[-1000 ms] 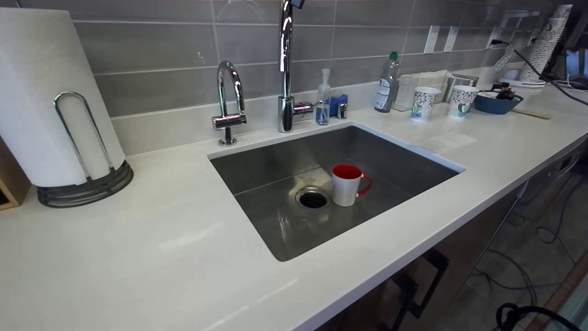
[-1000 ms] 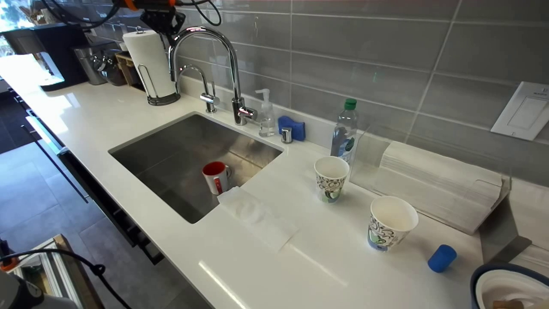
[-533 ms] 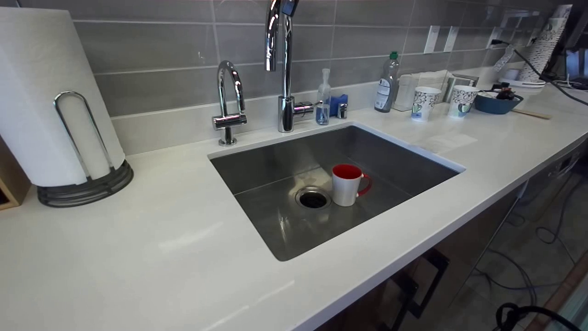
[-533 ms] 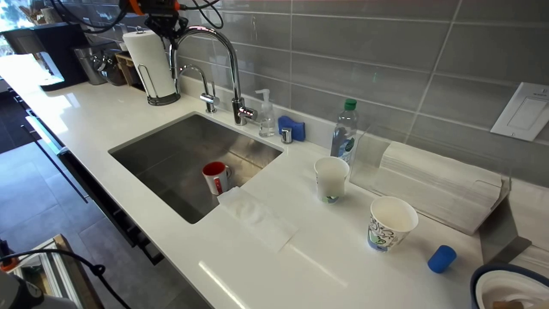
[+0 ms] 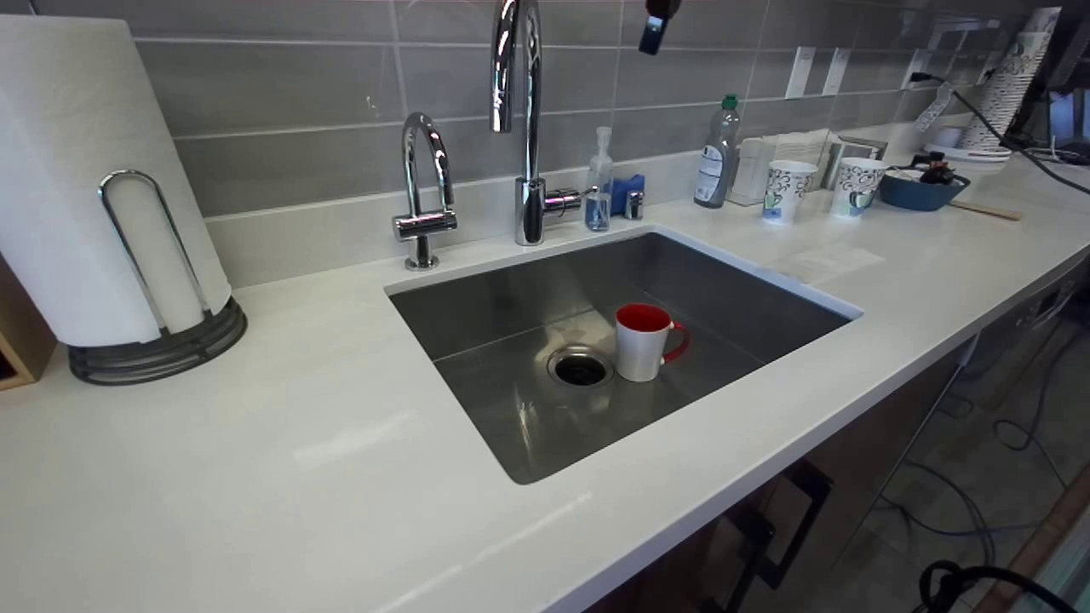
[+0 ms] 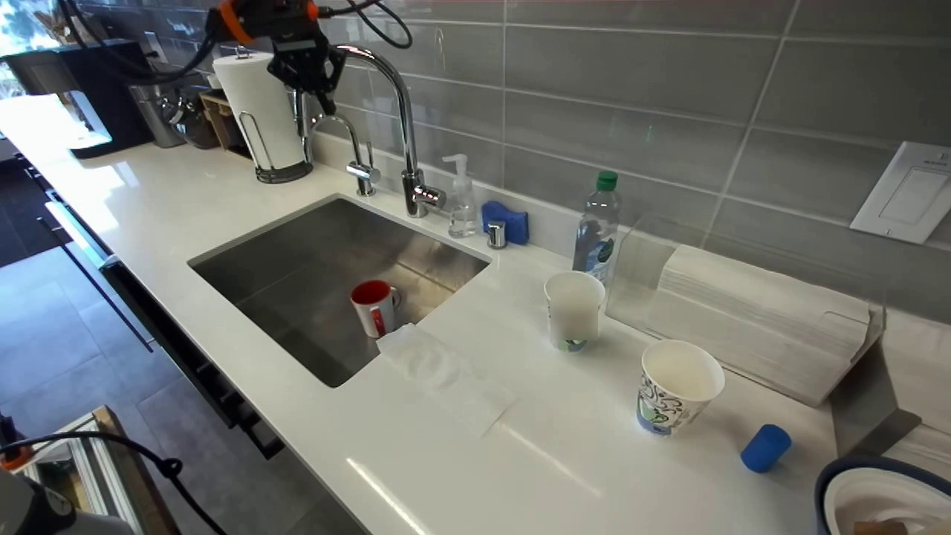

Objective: Move the faucet head on the right to the left , remove the mug from the sink and then put it on the counter

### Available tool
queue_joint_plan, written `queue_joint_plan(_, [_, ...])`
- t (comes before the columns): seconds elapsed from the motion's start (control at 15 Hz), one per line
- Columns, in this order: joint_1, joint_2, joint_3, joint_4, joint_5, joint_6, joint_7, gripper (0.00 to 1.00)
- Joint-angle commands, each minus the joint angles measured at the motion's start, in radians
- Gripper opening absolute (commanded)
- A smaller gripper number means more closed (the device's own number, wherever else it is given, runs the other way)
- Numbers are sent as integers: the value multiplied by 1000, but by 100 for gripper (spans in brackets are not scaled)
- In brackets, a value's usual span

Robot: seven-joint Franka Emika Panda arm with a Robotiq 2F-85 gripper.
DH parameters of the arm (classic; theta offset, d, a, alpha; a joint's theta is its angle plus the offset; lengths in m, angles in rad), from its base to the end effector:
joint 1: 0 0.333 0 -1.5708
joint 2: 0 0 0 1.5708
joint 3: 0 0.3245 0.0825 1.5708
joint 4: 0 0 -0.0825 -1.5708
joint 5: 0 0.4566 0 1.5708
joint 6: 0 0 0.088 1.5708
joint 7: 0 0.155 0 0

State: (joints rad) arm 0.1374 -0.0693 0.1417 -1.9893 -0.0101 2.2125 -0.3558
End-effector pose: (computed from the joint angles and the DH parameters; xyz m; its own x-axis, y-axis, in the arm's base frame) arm 0.6211 0.1783 0.4602 0.7638 0.5895 0.2629 0.5809 -0.8054 0.1182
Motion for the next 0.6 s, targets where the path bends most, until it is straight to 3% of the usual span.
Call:
queue_joint_plan(0.0, [-17,-106,-35,-253,-31,208,-66,33])
queue_joint_plan(0.2, [-20,-74,-56,-384,-27,431,-60,53])
queue_joint_plan(0.53, [-16,58,-67,-477,-18,699,-78,88])
